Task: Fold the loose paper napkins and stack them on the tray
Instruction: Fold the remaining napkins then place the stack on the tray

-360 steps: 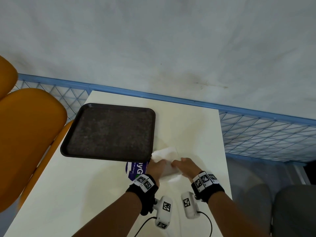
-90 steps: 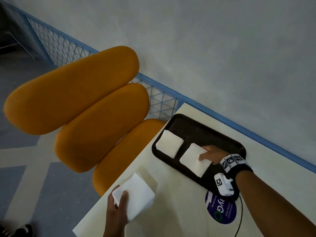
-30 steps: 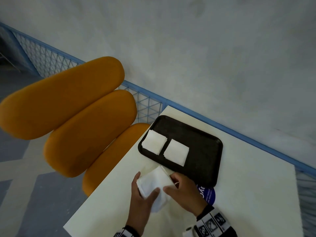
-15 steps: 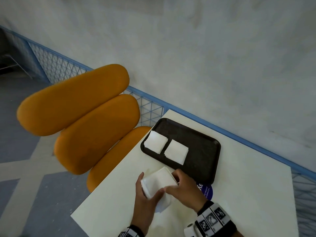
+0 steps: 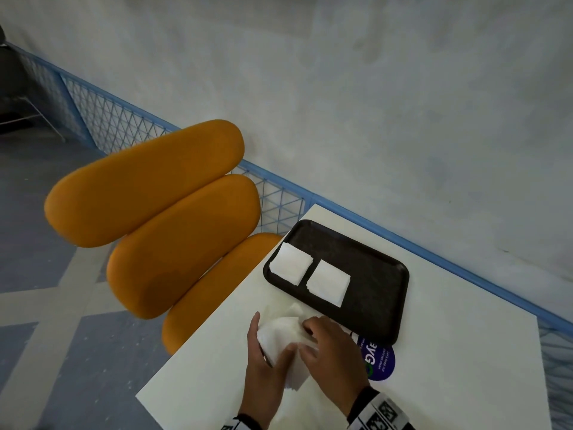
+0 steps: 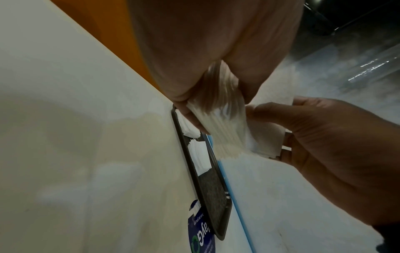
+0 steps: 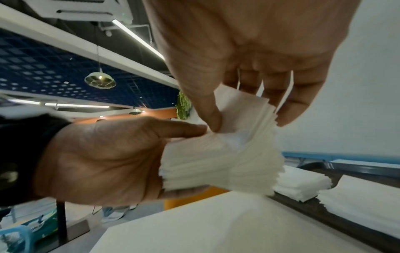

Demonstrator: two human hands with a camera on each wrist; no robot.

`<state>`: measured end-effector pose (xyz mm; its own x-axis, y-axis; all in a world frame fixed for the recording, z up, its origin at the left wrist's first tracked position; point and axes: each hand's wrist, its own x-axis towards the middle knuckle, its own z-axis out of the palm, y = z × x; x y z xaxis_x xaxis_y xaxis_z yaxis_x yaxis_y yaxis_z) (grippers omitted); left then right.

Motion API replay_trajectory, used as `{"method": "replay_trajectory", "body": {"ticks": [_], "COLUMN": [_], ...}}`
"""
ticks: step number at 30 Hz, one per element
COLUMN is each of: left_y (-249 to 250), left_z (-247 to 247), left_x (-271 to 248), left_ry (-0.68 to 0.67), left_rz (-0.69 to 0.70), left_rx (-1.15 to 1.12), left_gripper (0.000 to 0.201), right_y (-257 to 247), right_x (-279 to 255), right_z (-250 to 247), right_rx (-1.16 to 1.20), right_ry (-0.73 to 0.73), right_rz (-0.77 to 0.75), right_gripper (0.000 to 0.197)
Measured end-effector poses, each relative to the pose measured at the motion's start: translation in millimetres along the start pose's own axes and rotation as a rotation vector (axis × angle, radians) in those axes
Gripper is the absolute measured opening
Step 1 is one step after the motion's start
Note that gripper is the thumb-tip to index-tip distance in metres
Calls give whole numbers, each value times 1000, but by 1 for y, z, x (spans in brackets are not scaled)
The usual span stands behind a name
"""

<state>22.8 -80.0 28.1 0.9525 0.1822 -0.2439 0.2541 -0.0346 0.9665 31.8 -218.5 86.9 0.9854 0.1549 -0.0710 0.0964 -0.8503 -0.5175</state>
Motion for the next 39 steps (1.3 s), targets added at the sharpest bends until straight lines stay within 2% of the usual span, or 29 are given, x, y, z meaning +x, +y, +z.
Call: {"method": "replay_trajectory", "body": {"ticks": [2, 5, 7, 9, 11, 16, 20, 25, 31, 35, 39], "left_y": [1, -1, 1, 2, 3, 5, 6, 11, 10, 13, 11], "left_z": [-2, -5, -5, -5, -6, -5, -2, -3, -9, -13, -17], "left_x": [3, 10, 12, 15, 18, 28, 34, 41, 48, 51, 58], "left_ry": [11, 15, 7, 9, 18, 44, 50, 41, 86, 73, 42], "left_rz": [27, 34, 7, -23, -32, -71, -116, -167, -207, -208, -207], "left_rx": [-3, -22, -49, -68, -75, -63, -65, -111, -33, -12, -38], "left_gripper": [95, 113, 108, 94, 91, 87, 84, 87, 88, 88, 93], "right_y": [-1, 0, -1, -3, -3, -4, -5, -2, -4, -9, -8], "right_x": [-1, 2, 7, 12, 17, 23, 32, 42, 47, 59, 77], "right_z": [4, 10, 11, 10, 9, 15, 18, 26, 36, 40, 32], "right_rx": [9, 65, 82, 94, 60, -105, -60, -106, -161, 4, 318], "right_ry": [-2, 0, 4, 19, 5, 64, 2, 59, 73, -40, -201], "right_rz": [-27, 10, 28, 38, 46, 21, 32, 23, -48, 16, 196], "right_gripper": [32, 30, 30, 38, 45, 46, 44, 47, 49, 45, 41]}}
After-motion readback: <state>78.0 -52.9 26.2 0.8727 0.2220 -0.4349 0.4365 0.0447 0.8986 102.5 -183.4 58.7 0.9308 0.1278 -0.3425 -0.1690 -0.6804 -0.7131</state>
